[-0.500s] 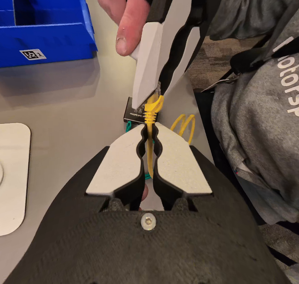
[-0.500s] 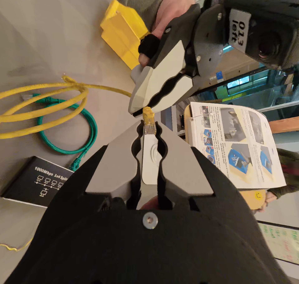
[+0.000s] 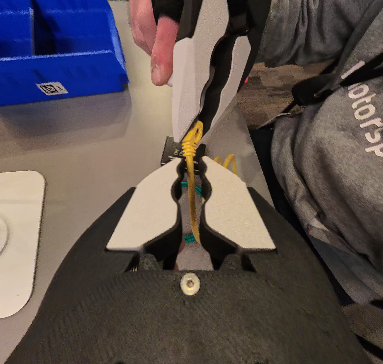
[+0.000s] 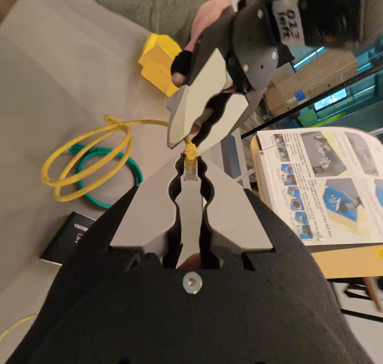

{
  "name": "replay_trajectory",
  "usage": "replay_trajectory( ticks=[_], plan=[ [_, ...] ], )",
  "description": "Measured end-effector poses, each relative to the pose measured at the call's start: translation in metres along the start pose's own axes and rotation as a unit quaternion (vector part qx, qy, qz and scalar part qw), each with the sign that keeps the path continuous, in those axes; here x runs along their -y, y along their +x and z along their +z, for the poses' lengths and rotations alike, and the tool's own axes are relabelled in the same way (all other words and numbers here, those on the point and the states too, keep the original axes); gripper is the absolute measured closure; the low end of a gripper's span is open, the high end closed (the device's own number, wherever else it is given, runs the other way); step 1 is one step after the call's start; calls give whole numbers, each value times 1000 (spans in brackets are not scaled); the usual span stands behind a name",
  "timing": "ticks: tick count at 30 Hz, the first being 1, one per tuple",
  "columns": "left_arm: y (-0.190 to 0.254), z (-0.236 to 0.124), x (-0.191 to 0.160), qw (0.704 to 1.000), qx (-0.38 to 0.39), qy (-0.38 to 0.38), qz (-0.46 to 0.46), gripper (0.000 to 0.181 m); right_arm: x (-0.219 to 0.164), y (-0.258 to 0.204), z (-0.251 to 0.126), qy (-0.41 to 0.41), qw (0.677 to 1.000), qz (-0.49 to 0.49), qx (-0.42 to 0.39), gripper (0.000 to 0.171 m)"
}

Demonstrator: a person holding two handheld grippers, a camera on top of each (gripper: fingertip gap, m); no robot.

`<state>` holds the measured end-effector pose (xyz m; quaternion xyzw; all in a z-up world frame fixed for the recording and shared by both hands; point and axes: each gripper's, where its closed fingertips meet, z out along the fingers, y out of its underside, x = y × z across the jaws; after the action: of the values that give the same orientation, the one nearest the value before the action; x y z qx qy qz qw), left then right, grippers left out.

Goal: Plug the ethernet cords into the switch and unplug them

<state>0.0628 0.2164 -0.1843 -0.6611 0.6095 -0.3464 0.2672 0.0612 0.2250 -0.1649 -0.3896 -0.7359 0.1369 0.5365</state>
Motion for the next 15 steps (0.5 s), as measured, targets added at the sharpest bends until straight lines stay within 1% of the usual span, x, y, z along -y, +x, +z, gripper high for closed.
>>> replay_trajectory(
  ticks=[2,3,5,7,10,12,14,15],
  plan=[
    [-8,-7,5,999,50,17,13,143,-1,6,-4,26,998,51,-2,162],
    [-13,-11,7,996,85,22,25,136,-3,9,-6,38,996,78,-1,162],
    [-20,-21,11,987,149,43,42,131,-6,14,-10,62,990,127,-6,162],
    [-28,-34,9,975,212,52,48,119,-11,16,-12,73,984,160,-9,162],
    [-30,-54,6,956,280,54,69,104,-11,15,-14,106,974,199,-3,162],
    [-27,-64,13,947,303,80,75,106,-8,14,-14,135,964,227,8,162],
    [-20,-67,20,948,291,112,57,95,-1,13,-15,174,951,254,24,162],
    [-17,-67,23,950,282,127,51,93,1,12,-15,192,943,269,32,162]
  ],
)
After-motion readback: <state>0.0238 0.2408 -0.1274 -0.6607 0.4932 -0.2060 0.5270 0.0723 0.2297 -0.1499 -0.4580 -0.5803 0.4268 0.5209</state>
